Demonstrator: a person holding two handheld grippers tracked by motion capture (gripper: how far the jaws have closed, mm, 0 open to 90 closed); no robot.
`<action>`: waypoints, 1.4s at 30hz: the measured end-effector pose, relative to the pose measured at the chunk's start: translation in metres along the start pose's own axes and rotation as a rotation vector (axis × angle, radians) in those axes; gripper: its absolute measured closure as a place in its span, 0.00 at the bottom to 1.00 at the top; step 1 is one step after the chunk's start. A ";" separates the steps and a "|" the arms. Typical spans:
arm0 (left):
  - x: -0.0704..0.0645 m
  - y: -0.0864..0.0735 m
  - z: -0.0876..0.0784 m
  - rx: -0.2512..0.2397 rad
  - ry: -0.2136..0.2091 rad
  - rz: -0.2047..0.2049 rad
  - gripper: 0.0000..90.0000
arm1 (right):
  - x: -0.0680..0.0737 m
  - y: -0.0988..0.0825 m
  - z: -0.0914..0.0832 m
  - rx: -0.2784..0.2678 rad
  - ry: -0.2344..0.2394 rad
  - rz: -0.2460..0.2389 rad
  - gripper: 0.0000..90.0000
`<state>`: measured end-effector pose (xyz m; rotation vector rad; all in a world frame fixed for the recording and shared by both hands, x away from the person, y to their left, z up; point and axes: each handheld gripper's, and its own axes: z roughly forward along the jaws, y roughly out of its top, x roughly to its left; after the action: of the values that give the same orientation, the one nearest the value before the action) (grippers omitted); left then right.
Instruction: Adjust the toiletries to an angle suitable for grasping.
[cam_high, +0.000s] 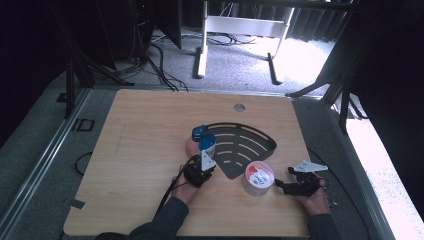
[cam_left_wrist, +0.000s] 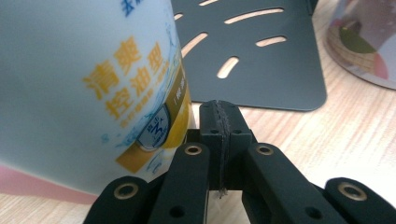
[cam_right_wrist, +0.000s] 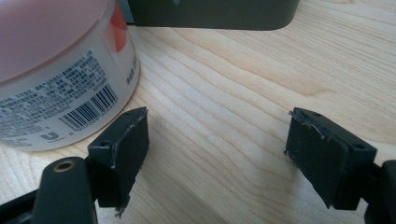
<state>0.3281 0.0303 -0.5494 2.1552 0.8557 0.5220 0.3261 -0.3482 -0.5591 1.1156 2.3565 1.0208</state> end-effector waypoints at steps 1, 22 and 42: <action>0.002 0.000 0.000 0.001 -0.002 -0.003 1.00 | 0.000 0.000 0.000 0.000 0.000 0.000 0.23; 0.007 0.002 -0.010 0.016 -0.147 -0.040 0.79 | 0.001 0.000 -0.003 -0.018 -0.008 0.046 0.39; -0.021 0.013 -0.014 0.014 -0.260 0.003 0.63 | 0.021 0.018 -0.017 -0.120 0.032 0.017 0.59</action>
<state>0.3104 0.0163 -0.5324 2.1781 0.7135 0.2305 0.3131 -0.3322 -0.5347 1.0840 2.2804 1.1779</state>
